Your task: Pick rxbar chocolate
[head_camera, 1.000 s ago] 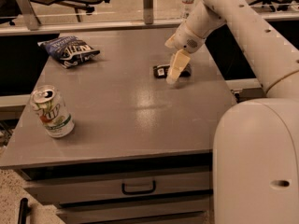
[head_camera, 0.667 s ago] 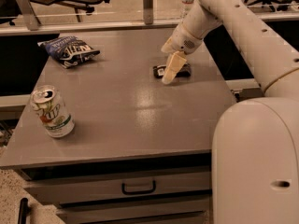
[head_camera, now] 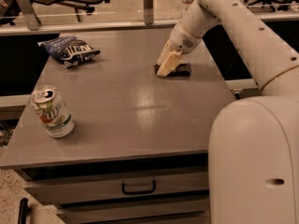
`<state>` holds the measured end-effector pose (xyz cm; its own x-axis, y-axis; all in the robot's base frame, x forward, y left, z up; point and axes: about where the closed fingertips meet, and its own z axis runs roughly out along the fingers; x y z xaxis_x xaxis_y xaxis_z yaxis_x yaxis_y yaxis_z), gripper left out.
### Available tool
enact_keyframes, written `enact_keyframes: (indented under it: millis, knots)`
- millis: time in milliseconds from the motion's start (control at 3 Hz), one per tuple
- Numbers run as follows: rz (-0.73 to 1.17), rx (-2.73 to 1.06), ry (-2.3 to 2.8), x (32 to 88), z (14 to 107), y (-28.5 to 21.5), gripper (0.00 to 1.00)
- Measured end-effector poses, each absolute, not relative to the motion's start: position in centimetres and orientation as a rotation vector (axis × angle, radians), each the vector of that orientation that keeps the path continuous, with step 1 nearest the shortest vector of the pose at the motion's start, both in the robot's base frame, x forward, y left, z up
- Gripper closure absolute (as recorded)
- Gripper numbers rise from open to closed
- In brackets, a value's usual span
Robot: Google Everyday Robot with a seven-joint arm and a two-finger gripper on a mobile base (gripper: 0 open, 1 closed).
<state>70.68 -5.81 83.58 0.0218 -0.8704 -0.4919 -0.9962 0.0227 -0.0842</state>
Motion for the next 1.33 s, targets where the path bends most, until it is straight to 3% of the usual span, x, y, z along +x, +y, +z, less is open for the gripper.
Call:
enact_keyframes:
  millis: [333, 1333]
  knots:
    - [0.415, -1.898, 1.899, 70.7, 83.7, -5.8, 1.00]
    - [0.500, -1.864, 1.620, 68.8, 89.9, -5.5, 1.00]
